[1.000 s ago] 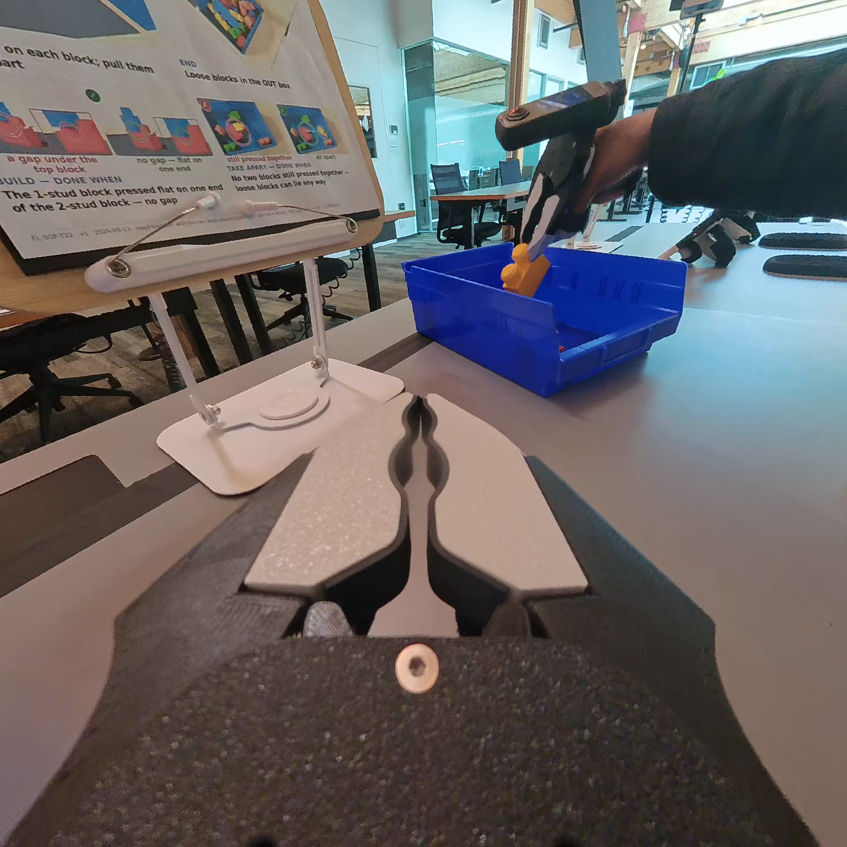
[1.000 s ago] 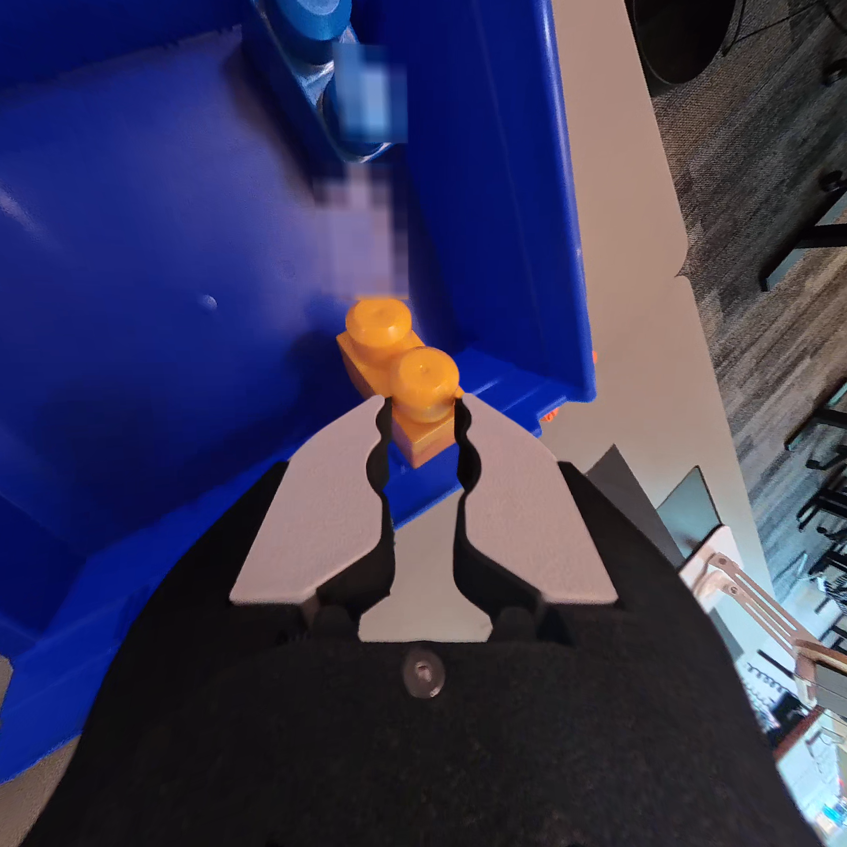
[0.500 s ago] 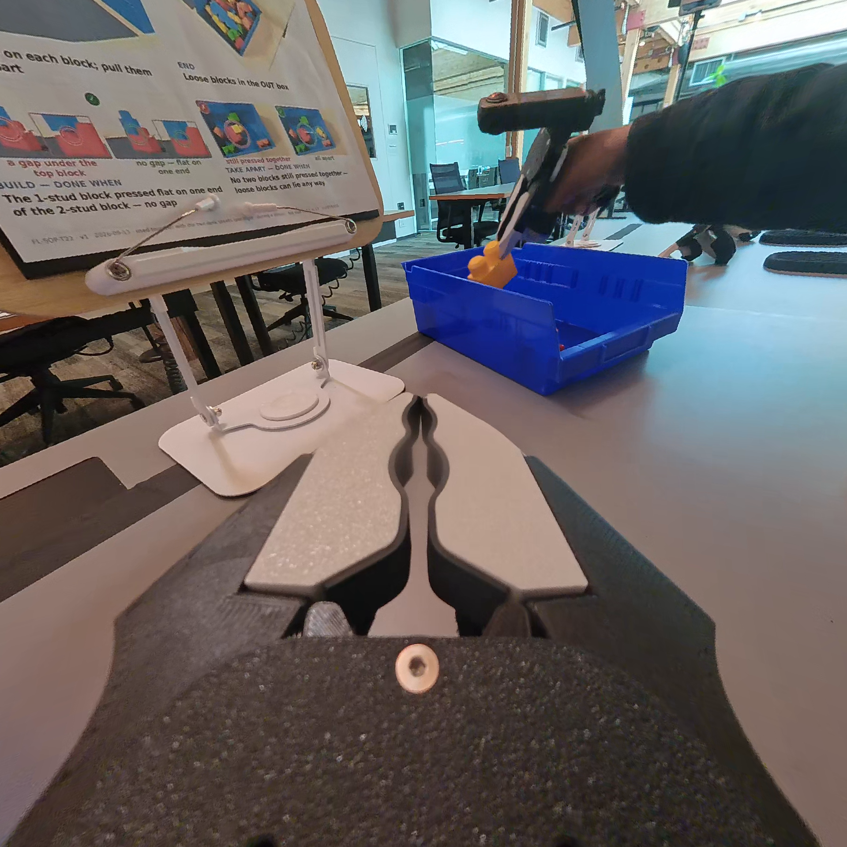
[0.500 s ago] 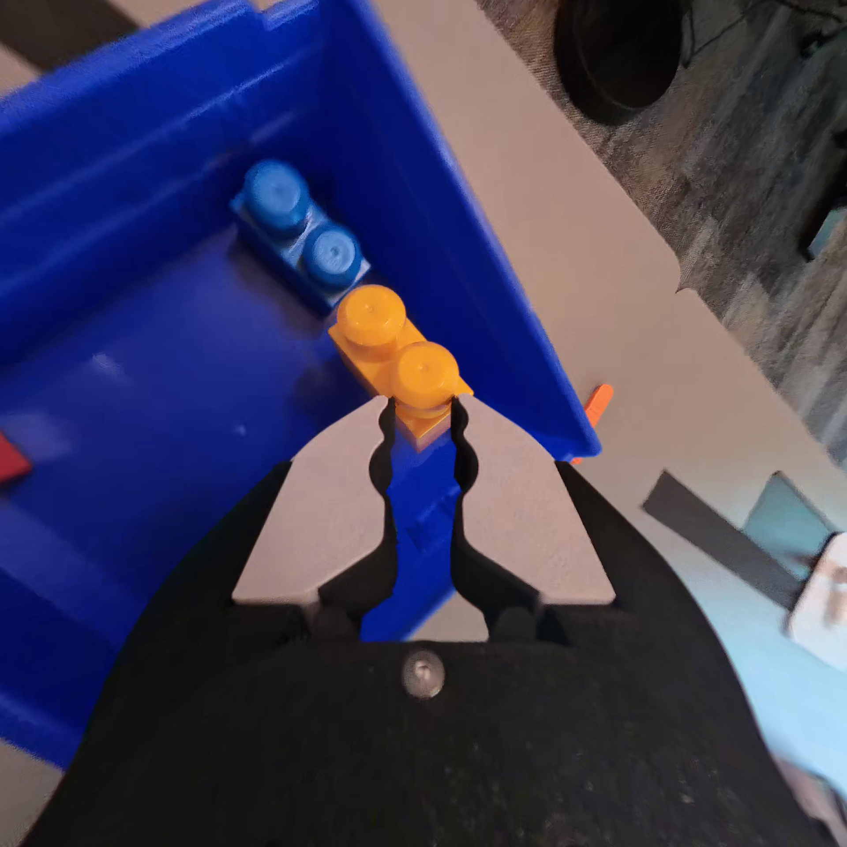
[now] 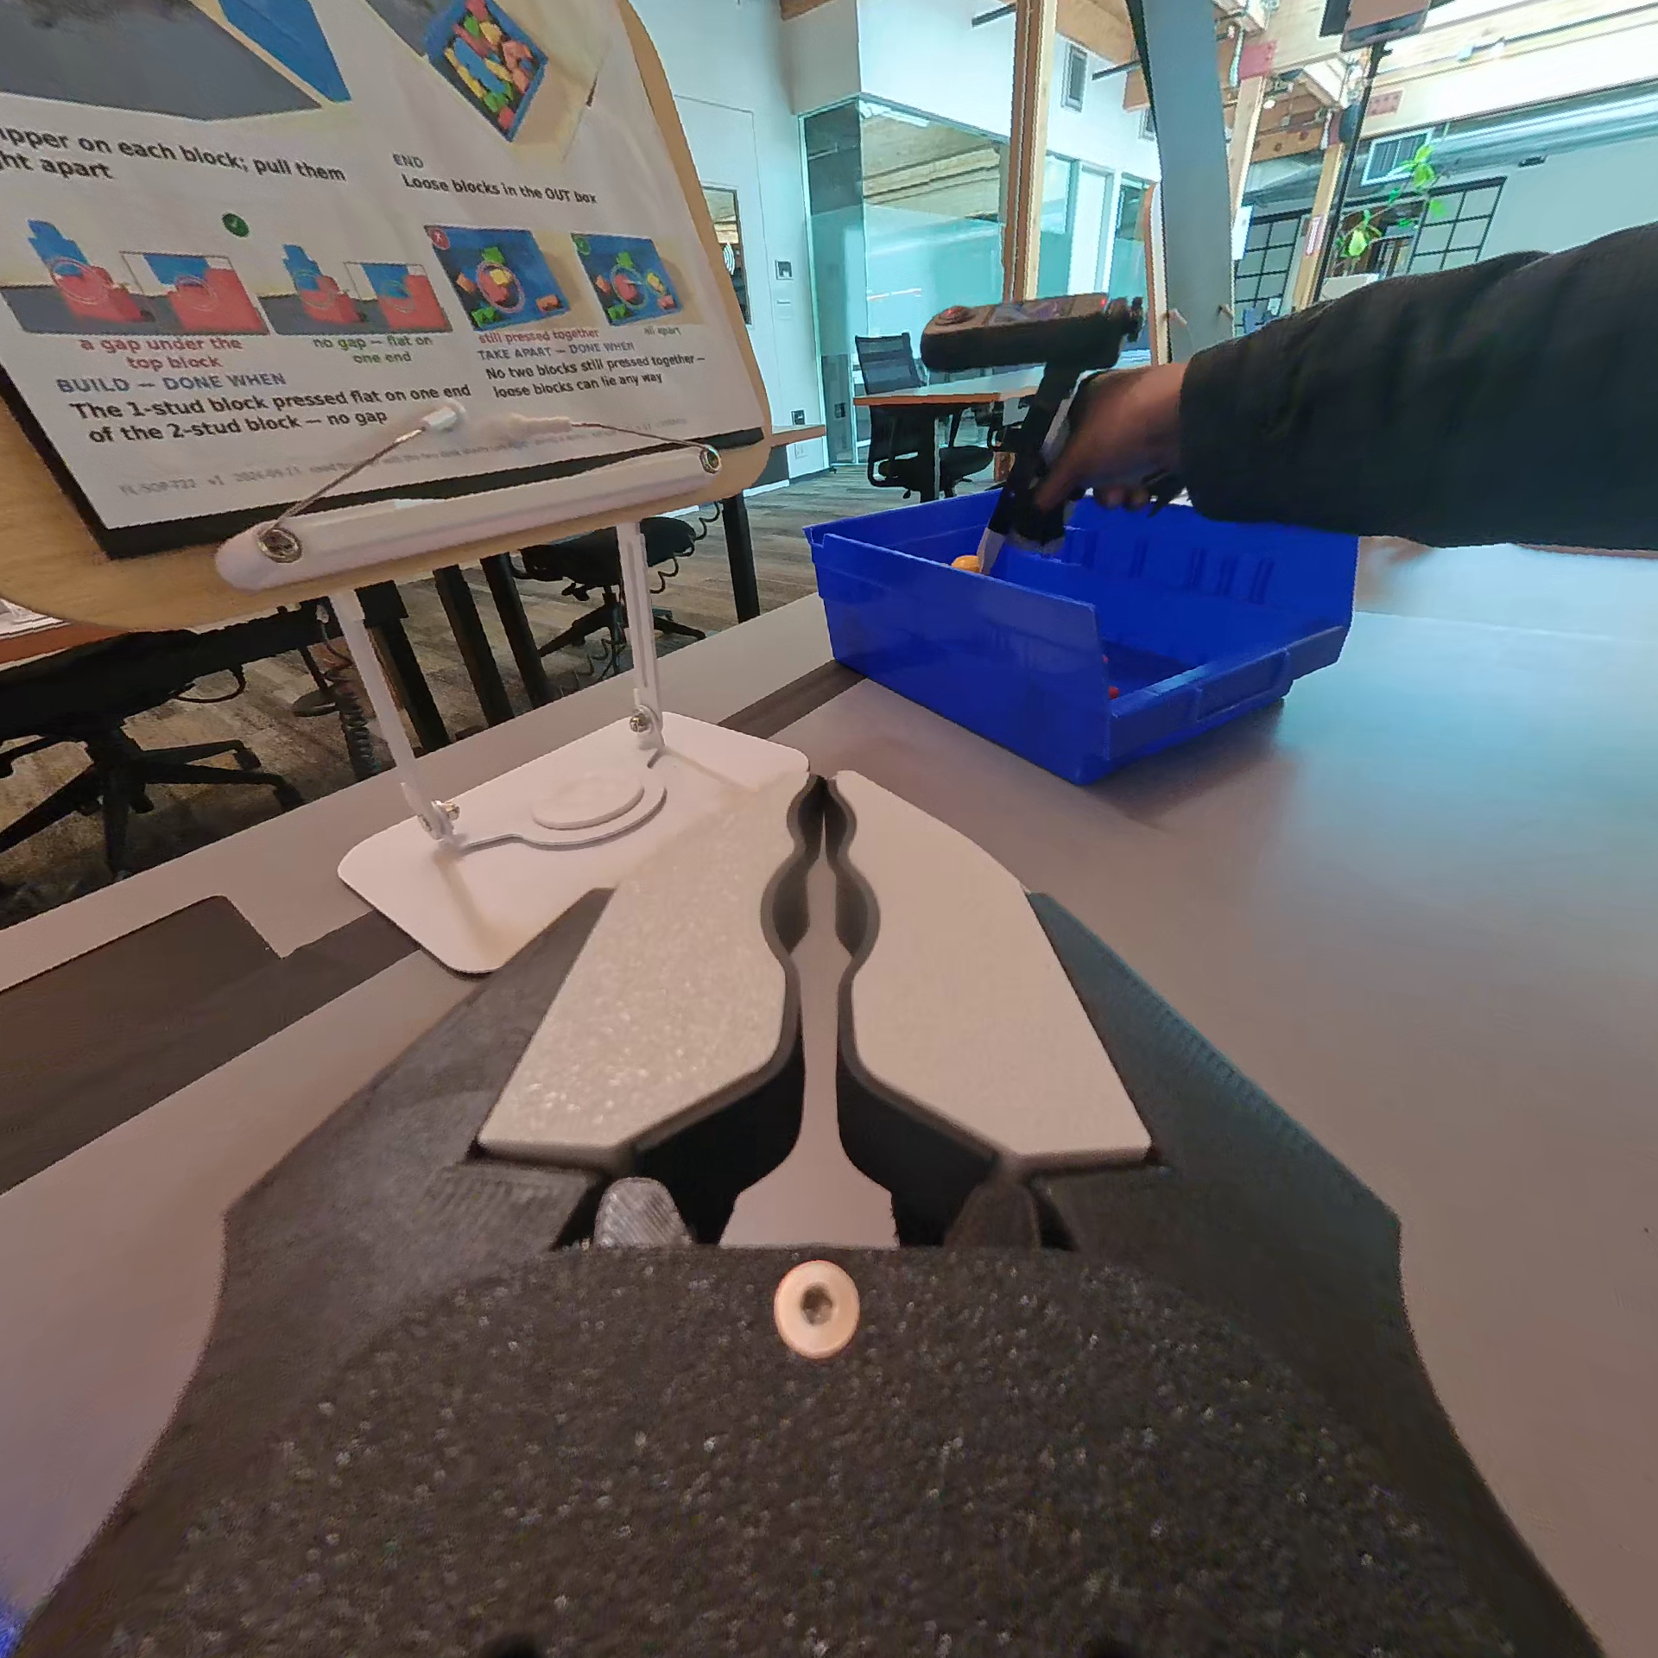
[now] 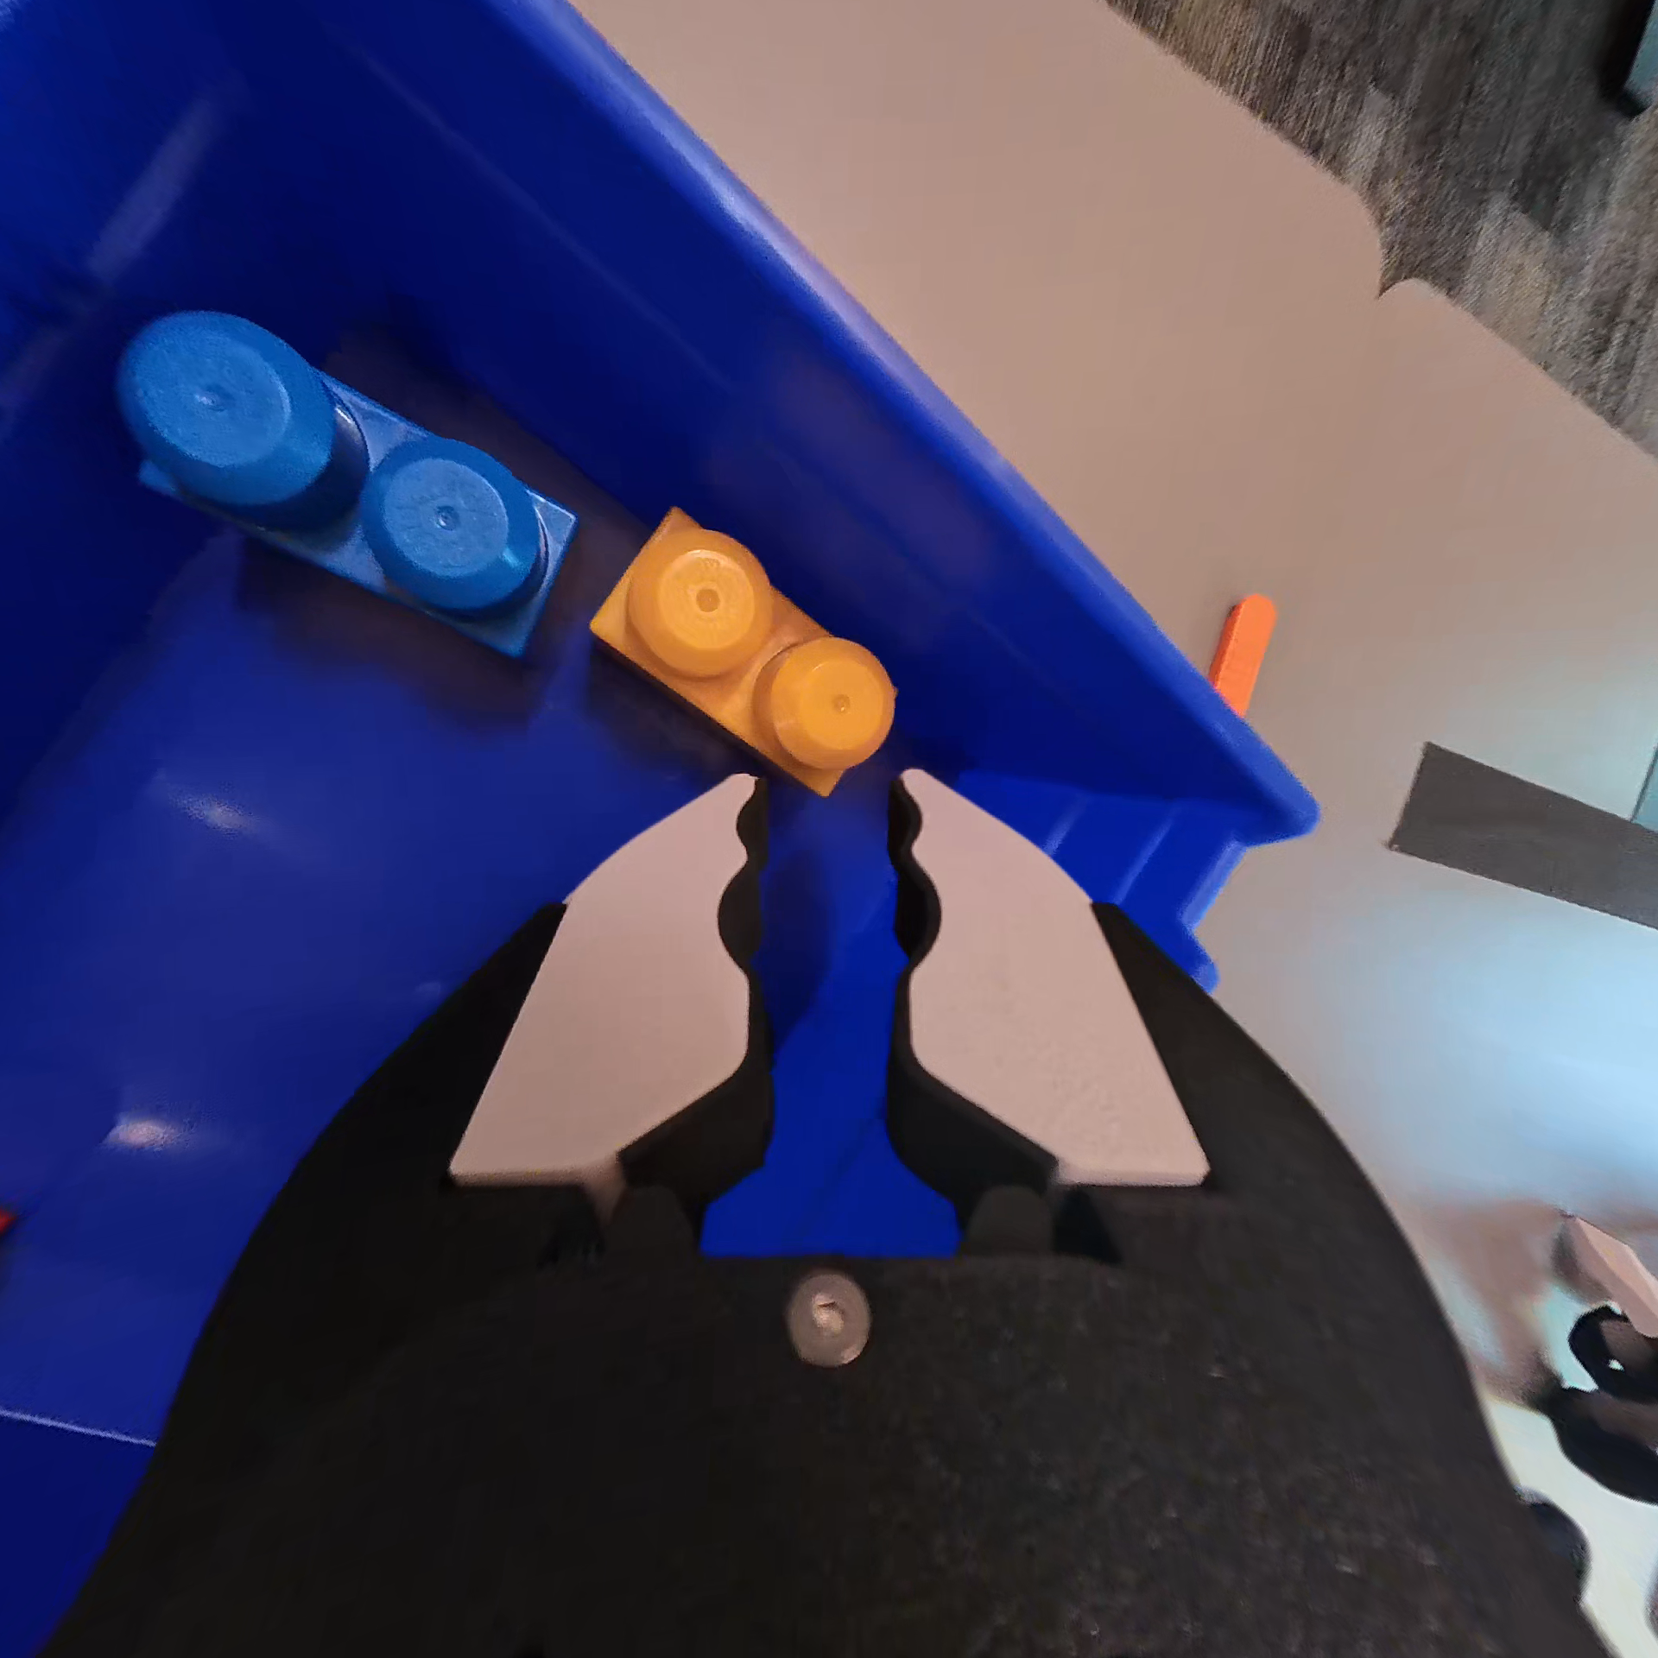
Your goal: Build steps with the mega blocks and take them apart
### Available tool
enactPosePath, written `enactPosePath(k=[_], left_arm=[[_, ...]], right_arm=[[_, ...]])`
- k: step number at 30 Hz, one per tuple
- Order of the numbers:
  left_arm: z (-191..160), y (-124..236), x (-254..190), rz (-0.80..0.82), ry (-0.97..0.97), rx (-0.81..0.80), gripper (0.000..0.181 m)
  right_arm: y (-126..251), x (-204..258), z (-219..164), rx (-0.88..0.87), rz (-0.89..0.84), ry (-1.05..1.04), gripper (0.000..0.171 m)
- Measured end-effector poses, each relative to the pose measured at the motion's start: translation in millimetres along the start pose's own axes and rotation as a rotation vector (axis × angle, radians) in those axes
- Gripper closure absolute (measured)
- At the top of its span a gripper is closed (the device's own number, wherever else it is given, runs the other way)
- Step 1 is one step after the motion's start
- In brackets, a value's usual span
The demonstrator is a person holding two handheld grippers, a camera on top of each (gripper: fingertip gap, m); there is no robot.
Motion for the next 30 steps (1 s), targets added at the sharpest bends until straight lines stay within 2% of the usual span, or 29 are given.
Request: enactPosePath(k=[4,8,11,15,19,22,26,30], left_arm=[[1,1,2,0.006,0.003,-0.006,0.181],[3,2,5,0.017,0.001,-0.013,0.181],[5,4,10,0.054,0.003,-0.023,0.181],[8,7,18,0.095,0.015,-0.035,0.181],[11,12,24,0.135,0.013,-0.050,0.181],[13,14,28,0.153,0.005,-0.058,0.181],[14,16,31,0.167,-0.004,-0.062,0.181],[13,18,34,0.175,-0.006,-0.061,0.181]], right_arm=[[38,9,23,-0.182,0.041,0.016,0.142],[101,49,43,-0.412,0.149,0.094,0.143],[151,108,43,-0.545,0.276,0.217,0.143],[197,219,16,-0.609,0.471,0.456,0.143],[210,328,-24,-0.593,0.639,0.706,0.142],[210,392,-50,-0.580,0.741,0.847,0.140],[200,452,-68,-0.560,0.835,0.938,0.137],[188,488,-70,-0.521,0.861,0.981,0.132]])
Point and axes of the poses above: each gripper's, where its closed fingertips meet, y back along the fingers, z out of its top, x = y × z across the jaws, the point moved 1 cm from there along y, back along the fingers, and after that the axes turned 1 degree about z, right-handed, at the moved point
